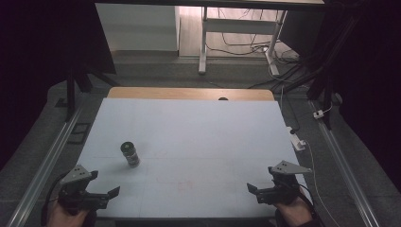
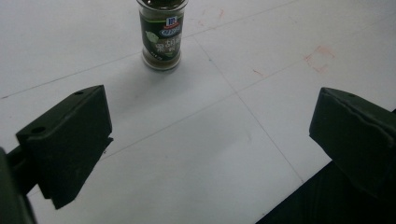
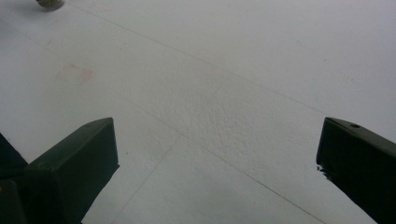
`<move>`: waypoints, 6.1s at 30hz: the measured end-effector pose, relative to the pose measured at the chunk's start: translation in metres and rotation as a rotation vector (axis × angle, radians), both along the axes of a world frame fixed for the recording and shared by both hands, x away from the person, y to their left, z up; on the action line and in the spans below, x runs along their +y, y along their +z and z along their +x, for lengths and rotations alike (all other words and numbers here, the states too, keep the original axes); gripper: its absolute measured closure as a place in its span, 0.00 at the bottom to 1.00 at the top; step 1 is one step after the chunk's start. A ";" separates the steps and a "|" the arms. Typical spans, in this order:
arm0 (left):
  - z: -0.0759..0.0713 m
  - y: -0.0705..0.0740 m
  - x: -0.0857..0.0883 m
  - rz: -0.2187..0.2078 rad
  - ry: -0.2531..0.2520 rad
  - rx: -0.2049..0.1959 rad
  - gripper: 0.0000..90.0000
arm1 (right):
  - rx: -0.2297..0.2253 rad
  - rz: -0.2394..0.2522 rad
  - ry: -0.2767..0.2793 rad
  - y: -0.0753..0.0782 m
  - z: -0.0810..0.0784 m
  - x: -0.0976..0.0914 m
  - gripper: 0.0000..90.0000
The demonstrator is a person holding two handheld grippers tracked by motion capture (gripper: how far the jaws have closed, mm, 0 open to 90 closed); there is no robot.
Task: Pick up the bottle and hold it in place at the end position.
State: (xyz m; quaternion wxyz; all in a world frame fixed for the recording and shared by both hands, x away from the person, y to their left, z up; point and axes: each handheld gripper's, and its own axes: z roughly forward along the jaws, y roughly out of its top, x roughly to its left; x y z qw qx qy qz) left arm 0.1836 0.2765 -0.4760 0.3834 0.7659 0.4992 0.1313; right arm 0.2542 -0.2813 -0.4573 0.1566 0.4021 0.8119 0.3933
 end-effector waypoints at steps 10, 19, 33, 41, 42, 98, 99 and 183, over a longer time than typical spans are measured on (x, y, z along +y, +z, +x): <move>0.003 -0.001 0.002 -0.020 -0.006 0.029 0.01 | 0.031 0.051 -0.007 0.000 0.002 -0.010 0.00; 0.005 -0.002 0.000 -0.005 -0.014 0.045 0.00 | 0.041 0.037 0.010 0.000 0.002 -0.007 0.00; 0.007 0.000 0.000 -0.011 -0.018 0.019 0.00 | 0.047 0.033 0.018 -0.001 0.002 -0.007 0.00; 0.011 0.000 -0.003 0.012 -0.031 0.000 0.00 | 0.051 0.029 0.023 -0.001 0.003 -0.006 0.00; 0.012 0.000 -0.003 0.009 -0.038 -0.004 0.00 | 0.052 0.029 0.024 -0.001 0.003 -0.006 0.00; 0.114 -0.040 -0.010 0.068 -0.134 0.006 0.08 | 0.069 0.016 0.038 -0.002 0.005 -0.004 0.00; 0.115 -0.040 -0.011 0.072 -0.139 0.006 0.10 | 0.069 0.016 0.038 -0.002 0.005 -0.004 0.00; 0.161 0.022 -0.109 0.015 -0.277 -0.090 0.60 | 0.079 0.028 0.039 -0.002 0.006 -0.005 0.00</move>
